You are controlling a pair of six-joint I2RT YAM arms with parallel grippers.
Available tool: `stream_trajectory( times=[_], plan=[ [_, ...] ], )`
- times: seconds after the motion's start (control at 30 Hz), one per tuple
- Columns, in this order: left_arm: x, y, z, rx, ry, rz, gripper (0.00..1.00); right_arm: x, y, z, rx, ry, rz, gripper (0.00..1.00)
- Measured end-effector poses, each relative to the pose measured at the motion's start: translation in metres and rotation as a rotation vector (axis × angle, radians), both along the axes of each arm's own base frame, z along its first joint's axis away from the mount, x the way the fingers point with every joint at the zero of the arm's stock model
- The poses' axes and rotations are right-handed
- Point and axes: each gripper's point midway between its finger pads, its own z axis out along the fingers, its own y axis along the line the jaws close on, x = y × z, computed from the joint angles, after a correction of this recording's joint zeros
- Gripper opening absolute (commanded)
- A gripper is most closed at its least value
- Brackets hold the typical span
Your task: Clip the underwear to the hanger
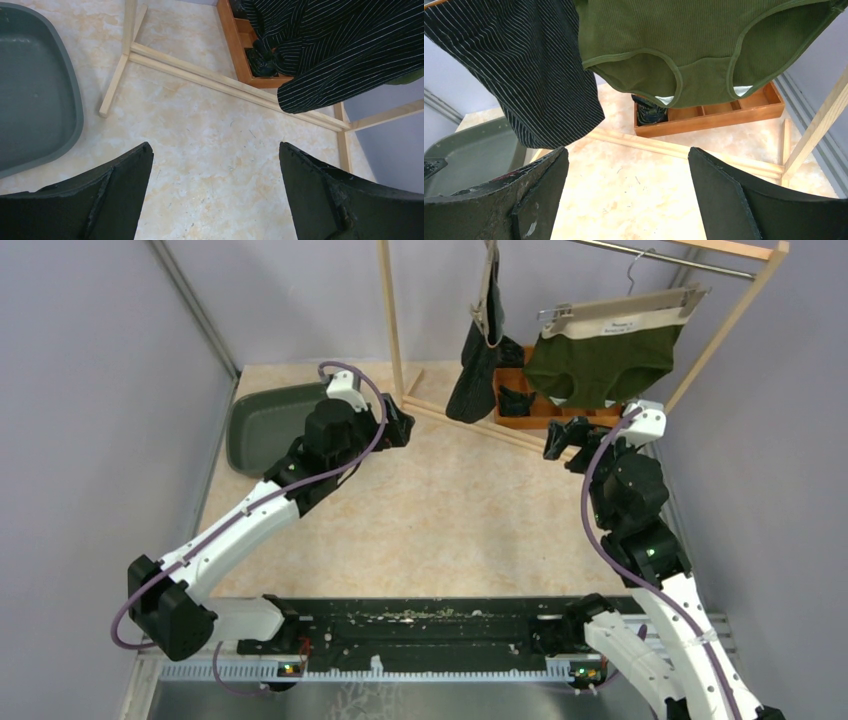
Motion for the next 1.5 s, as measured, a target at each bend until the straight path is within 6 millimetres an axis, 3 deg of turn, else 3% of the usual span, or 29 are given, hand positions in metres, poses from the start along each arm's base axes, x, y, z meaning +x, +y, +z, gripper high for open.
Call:
stream_trajectory(
  times=[1.1, 1.27, 1.5],
  plan=[
    [0.000, 0.001, 0.004, 0.007, -0.015, -0.003, 1.00, 0.011, 0.018, -0.012, -0.009, 0.043, 0.071, 0.89],
    [0.006, -0.006, 0.034, -0.008, -0.058, -0.017, 0.99, 0.017, 0.039, -0.011, -0.016, 0.031, 0.177, 0.86],
    [0.027, -0.026, 0.118, -0.075, -0.184, -0.045, 1.00, 0.032, 0.071, 0.007, 0.018, -0.028, 0.312, 0.84]
  ],
)
